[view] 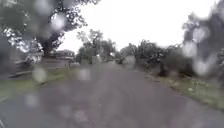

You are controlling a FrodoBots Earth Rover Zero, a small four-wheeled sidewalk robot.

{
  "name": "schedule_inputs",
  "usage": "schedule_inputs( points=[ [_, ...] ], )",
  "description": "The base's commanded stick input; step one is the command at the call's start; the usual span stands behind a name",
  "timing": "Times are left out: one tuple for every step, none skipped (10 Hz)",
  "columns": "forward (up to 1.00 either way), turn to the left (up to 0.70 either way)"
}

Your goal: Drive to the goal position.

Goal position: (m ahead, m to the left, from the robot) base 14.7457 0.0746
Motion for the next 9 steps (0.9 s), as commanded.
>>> schedule_inputs(
  points=[
    [1.0, 0.0],
    [1.0, 0.0],
    [1.0, 0.0],
    [1.0, 0.0],
    [1.0, 0.0],
    [1.0, 0.0],
    [1.0, 0.0],
    [1.0, 0.0],
    [1.0, 0.0]
  ],
)
